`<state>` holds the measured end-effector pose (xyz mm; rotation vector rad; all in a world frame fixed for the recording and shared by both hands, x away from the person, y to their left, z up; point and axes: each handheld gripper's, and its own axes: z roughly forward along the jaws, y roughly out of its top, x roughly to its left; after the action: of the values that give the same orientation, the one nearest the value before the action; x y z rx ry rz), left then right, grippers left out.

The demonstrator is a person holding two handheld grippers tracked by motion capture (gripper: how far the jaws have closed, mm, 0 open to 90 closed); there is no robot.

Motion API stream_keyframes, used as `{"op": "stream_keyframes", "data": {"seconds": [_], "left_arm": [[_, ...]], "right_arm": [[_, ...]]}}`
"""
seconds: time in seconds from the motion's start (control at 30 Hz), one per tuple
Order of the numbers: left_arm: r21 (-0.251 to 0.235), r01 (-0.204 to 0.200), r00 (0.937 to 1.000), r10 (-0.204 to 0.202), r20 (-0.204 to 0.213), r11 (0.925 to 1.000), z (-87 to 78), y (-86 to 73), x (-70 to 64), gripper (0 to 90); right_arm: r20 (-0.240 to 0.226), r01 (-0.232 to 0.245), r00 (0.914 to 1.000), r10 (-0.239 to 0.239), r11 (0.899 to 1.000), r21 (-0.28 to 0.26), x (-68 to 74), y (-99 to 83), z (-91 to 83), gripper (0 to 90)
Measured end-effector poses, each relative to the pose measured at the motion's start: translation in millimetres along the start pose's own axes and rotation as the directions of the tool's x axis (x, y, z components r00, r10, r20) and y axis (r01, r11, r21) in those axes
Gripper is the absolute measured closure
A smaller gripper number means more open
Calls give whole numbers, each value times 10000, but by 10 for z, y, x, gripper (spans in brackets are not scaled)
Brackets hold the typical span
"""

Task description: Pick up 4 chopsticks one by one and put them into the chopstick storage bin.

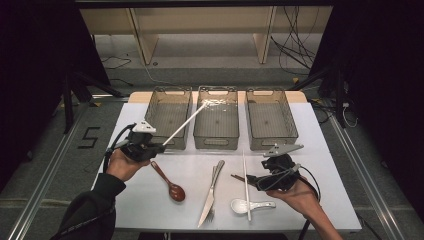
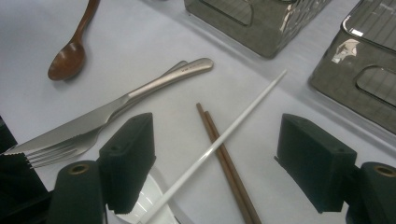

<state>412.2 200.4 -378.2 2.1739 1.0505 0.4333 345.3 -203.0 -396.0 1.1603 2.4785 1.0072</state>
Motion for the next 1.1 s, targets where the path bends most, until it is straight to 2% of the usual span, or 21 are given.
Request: {"op": "stream_keyframes", "data": {"seconds": [0.1,0.2,0.4,0.63,0.8,1.1], "left_arm": [[-69,597,9975,-599,-361,9982,64,7,172,854],[33,1017,9927,-1013,-652,9948,135,19,312,855],[337,1539,9832,-1496,-1045,9875,277,68,507,854],[768,1788,9764,-1672,-1366,9809,435,122,654,854],[770,2050,9712,-1930,-1396,9757,486,175,749,855],[929,1985,9733,-1851,-1360,9757,568,302,821,854]], "right_arm": [[50,-148,9999,148,9999,14,-19,-17,2,279],[56,-297,9995,297,9995,100,-32,-34,0,273],[13,-367,9993,367,9992,165,-45,-62,19,270],[-15,-338,9994,339,9993,181,-47,-63,22,270],[-34,-378,9993,379,9990,248,-51,-68,23,270],[-42,-357,9994,358,9991,220,-53,-65,24,273]]}}
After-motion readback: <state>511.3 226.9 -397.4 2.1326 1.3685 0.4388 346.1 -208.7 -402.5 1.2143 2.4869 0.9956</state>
